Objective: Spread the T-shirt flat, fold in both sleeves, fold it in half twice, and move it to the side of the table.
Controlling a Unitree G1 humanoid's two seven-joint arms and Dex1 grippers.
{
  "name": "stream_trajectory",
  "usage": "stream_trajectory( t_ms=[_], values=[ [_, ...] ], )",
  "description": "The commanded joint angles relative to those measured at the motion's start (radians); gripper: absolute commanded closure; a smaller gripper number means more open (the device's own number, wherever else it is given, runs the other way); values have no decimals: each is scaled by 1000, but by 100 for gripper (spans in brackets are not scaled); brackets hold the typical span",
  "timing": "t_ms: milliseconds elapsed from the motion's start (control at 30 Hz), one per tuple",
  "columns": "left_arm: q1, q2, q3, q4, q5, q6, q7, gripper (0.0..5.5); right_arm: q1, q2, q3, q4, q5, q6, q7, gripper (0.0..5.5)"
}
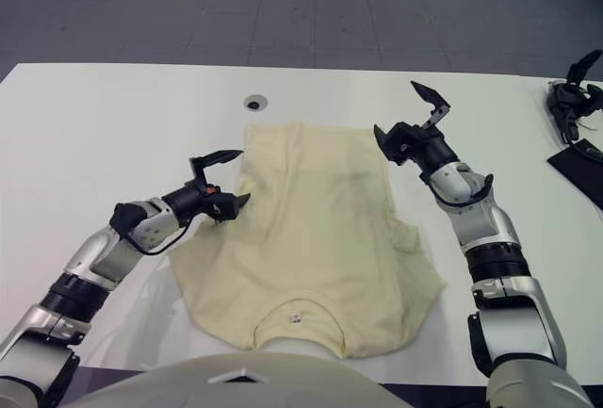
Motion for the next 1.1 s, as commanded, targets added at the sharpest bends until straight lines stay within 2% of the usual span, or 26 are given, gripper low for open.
stream_trajectory(
  t_ms=[33, 167, 267, 400, 467, 533, 633, 700, 833, 1100],
  values=[
    [91, 14, 150, -205, -90, 73, 2, 13, 53, 4, -60, -109, 26, 17, -25, 10],
    [157, -51, 306, -386, -192, 163, 49, 13, 113, 9, -99, -212, 43, 43, -23, 10],
    [225, -141, 388, -511, -323, 276, 80, 13, 155, 25, -118, -276, 58, 62, -20, 10],
    [440, -289, 426, -704, -514, 436, 117, 13, 213, 33, -142, -344, 78, 76, -11, 10],
    [572, -406, 396, -772, -682, 504, 157, 13, 240, 31, -163, -362, 85, 83, -13, 10],
    [678, -495, 371, -777, -825, 535, 179, 13, 255, 32, -176, -371, 90, 89, -11, 10],
    [782, -625, 443, -694, -1077, 580, 229, 13, 264, 37, -179, -380, 92, 94, -8, 10],
    [840, -657, 477, -631, -1145, 599, 246, 45, 265, 37, -181, -384, 94, 96, -5, 10],
    [950, -661, 409, -592, -1153, 600, 197, 115, 260, 38, -178, -387, 91, 97, 2, 10],
    [968, -651, 354, -524, -1101, 630, 225, 253, 258, 41, -178, -392, 91, 96, 15, 10]
  ],
)
